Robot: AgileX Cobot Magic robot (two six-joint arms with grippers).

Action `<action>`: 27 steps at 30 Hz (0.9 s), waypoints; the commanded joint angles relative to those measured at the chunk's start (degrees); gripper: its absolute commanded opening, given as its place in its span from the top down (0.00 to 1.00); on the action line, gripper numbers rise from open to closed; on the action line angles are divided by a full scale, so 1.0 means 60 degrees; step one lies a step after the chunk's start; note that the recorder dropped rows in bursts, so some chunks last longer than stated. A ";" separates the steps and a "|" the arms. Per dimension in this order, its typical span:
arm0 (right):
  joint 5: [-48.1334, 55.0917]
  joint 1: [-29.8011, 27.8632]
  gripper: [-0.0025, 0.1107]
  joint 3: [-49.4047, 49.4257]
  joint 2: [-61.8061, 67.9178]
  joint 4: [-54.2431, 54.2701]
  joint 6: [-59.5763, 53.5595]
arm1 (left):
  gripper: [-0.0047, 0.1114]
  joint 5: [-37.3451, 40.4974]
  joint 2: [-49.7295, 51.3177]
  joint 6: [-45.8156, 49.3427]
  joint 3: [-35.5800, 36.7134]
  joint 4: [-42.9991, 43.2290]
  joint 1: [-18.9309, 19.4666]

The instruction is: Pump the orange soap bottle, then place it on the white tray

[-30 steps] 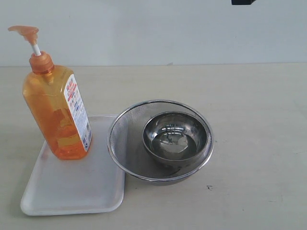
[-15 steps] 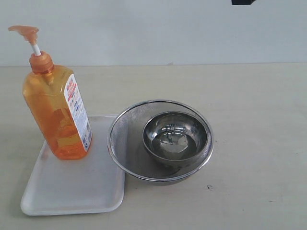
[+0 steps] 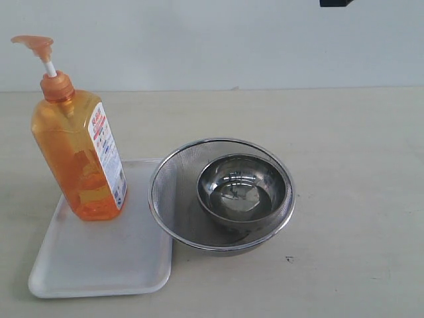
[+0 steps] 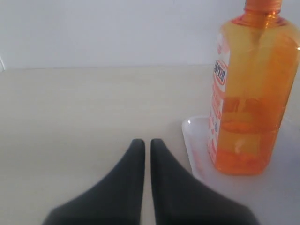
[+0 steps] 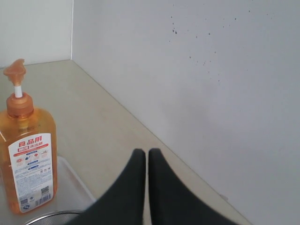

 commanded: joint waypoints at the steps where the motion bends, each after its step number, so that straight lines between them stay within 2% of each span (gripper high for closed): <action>1: 0.0009 -0.0064 0.98 0.0061 -0.0080 0.0049 -0.0009 | 0.92 0.0042 -0.0010 0.0442 0.0037 -0.0080 -0.0081; 11: -0.0011 -0.0064 0.98 0.0061 -0.0080 0.0049 -0.0009 | 0.92 0.0042 -0.0010 0.0328 0.0037 -0.0692 -0.0081; 27: -0.0011 -0.0064 0.98 0.0061 -0.0080 0.0049 -0.0009 | 0.92 0.0042 -0.0010 0.0319 0.0037 -0.0692 -0.0081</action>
